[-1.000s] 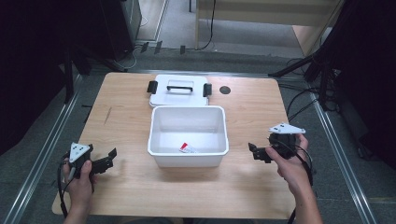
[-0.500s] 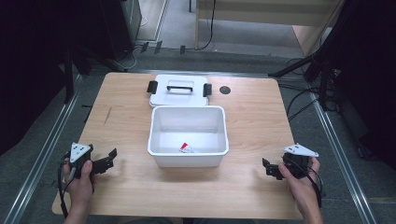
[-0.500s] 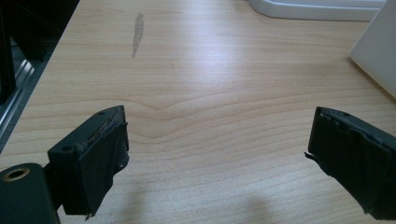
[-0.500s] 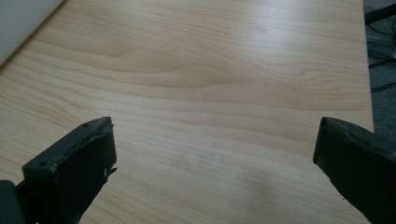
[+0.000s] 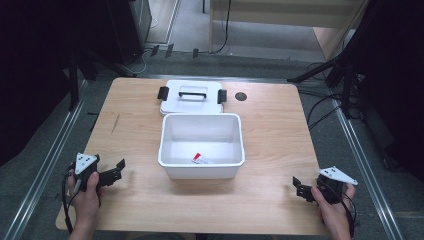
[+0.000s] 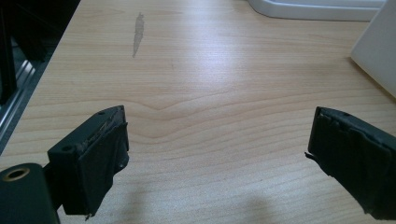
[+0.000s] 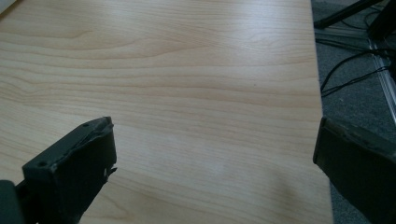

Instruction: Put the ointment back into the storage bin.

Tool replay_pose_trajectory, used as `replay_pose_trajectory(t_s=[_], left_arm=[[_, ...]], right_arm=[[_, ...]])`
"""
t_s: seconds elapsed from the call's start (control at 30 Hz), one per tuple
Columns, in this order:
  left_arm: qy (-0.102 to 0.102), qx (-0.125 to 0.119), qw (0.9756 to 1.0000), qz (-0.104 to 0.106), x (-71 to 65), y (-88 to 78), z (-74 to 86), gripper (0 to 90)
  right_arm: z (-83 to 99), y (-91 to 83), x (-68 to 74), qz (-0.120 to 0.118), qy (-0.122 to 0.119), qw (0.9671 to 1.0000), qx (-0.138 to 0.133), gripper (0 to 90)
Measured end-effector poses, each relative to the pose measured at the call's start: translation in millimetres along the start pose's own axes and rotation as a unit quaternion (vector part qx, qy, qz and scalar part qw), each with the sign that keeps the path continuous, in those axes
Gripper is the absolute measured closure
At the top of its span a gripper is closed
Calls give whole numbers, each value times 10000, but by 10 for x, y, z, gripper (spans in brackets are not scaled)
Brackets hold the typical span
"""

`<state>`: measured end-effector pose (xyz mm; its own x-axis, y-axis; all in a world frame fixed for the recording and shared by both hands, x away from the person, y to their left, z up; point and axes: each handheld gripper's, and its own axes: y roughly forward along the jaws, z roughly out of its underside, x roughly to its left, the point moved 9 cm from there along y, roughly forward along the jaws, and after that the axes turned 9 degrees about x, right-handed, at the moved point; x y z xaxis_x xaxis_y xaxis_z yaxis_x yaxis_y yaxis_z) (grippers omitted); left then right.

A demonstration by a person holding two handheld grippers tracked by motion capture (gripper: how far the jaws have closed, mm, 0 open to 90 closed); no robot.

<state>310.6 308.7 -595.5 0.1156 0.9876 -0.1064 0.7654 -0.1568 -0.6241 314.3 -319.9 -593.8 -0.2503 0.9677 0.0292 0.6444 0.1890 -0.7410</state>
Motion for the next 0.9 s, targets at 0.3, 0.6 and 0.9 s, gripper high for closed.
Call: replay_pose_trajectory(t_s=[0.3, 0.6, 0.9], left_arm=[[14, -7, 10000, -13, -2, -1, 0, 58], [20, -6, 10000, -14, -3, 0, 0, 58], [44, 11, 10000, -28, -7, 2, 2, 59]], right_arm=[[109, -54, -138, 51, 198, 9997, -114, 0], [203, -117, -272, 86, 423, 9987, -275, 0], [210, -174, -306, 88, 612, 9966, -537, 0]])
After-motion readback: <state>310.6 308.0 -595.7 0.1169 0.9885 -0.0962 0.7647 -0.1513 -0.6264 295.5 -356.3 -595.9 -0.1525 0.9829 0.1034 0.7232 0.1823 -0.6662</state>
